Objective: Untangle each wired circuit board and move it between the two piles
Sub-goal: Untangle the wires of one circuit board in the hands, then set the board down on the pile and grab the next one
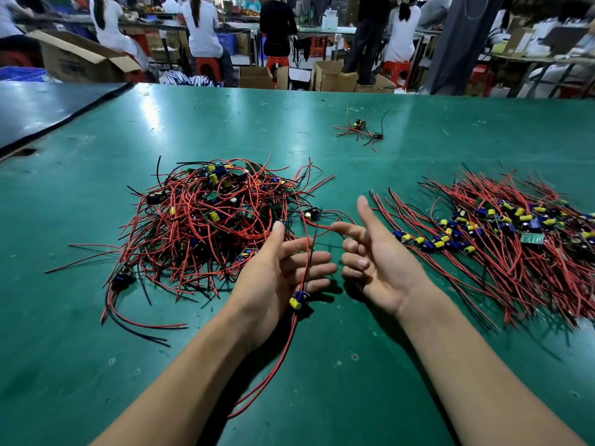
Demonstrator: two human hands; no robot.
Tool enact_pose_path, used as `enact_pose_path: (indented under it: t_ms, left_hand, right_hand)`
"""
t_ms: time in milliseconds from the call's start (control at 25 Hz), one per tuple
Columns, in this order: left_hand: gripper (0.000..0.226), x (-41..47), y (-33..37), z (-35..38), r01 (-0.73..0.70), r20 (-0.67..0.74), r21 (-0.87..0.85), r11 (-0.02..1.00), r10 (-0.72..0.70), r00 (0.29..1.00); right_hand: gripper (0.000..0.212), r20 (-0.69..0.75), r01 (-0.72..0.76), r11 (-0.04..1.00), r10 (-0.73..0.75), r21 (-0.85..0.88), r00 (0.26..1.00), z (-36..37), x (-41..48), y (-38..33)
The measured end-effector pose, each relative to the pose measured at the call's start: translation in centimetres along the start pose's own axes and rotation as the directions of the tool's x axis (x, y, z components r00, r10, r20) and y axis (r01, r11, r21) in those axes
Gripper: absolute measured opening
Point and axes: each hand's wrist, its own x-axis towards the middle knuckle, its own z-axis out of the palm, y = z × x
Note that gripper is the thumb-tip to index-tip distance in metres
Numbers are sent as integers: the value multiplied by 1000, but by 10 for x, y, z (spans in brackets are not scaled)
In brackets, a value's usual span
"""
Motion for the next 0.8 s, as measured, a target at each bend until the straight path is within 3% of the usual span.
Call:
enact_pose_path:
  t_ms: [120,240,320,560,680,800]
  left_hand:
    - [72,3,3,-5,-1,12,-88,996,2,1000]
    - [77,5,7,-11,-41,2,-232,972,43,999]
    - [77,6,8,-14,-65,-2,-251,966,67,998]
    - [74,7,11,-16,-119,-11,-251,961,121,993]
    - [74,5,9,-15,-110,-4,-224,968,111,994]
    - [74,4,7,-12,-97,-32,-114,989,94,995]
  right_hand:
    - [50,93,174,907,-150,-382,984,7,-9,6]
    - [50,260,297,579,-148,-759,954,18,-21,17]
    - [43,270,331,405,-201,-853,942,23,-23,23]
    - [26,298,427,402,-345,-810,890,23,-25,16]
    - [26,220,451,498,-455,-741,863,18,-22,9]
    - [24,111,527,509,-639,-681,761,7,-15,-3]
